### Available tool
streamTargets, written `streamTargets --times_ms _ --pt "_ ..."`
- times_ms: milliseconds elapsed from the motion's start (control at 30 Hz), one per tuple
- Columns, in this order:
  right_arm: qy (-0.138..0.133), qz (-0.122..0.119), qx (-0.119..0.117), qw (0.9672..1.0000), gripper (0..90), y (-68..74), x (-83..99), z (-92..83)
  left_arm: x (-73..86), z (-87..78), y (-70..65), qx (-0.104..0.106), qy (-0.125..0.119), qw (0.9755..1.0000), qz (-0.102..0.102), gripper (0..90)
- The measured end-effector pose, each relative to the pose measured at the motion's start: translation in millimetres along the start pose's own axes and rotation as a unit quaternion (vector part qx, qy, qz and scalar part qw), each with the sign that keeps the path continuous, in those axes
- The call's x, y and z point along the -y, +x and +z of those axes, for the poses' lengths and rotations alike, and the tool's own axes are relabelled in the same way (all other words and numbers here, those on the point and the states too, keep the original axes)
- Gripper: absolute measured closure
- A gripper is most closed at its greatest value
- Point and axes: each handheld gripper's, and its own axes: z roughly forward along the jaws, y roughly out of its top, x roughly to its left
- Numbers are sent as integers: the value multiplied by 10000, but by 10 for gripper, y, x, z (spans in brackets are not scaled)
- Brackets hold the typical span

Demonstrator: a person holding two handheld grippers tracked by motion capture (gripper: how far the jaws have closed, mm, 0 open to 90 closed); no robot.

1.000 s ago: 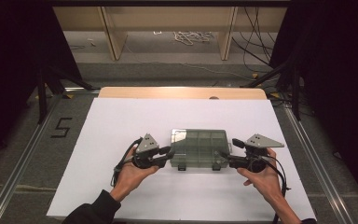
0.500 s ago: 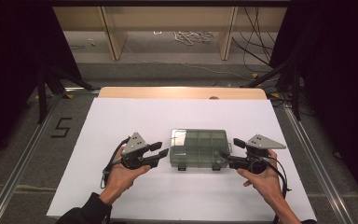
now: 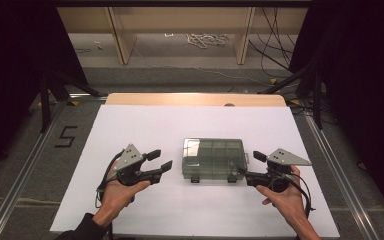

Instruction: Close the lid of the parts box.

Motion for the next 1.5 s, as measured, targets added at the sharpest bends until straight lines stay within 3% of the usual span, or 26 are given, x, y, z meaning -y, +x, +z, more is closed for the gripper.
streamTargets --times_ms 67,200,333,367,533,767,1033,1133,1167,1200,1233,1367,1500 --pt "13 -62 2 10000 213 12 3 -9 17 -15 6 -9 -31 9999 -129 374" --pt "50 -47 -23 10000 211 32 20 -25 44 -39 36 46 -2 10000 -26 322" --pt "72 -47 -4 10000 204 34 31 -43 66 -74 47 12 -70 9998 -176 275" --pt "-26 -73 16 10000 202 35 37 -33 70 -88 48 9 -95 9998 -193 264" --pt "-18 -46 26 10000 193 62 52 -73 86 -166 58 -10 -188 9996 -189 189" --pt "-89 -27 -25 10000 181 93 94 -132 134 -281 11 -38 -197 9997 -162 159" --pt "-80 -33 -56 9999 171 154 132 -210 159 -378 -41 -63 -212 9997 44 159" --pt "-106 -40 -10 9999 169 193 146 -236 176 -390 -71 -102 -250 9996 -59 159" --pt "65 111 -92 9999 168 221 145 -267 177 -399 -78 -114 -226 9997 -44 159" --pt "-13 77 -95 9999 167 226 152 -266 181 -406 -82 -118 -225 9997 -31 159" --pt "11 110 -79 9999 167 238 156 -278 181 -409 -81 -94 -247 9996 41 159" --pt "27 94 -73 9999 165 270 178 -304 191 -443 -107 -147 -330 9993 -29 159" --pt "-19 70 -106 9999 162 302 199 -318 188 -481 -91 -96 -448 9989 61 159"
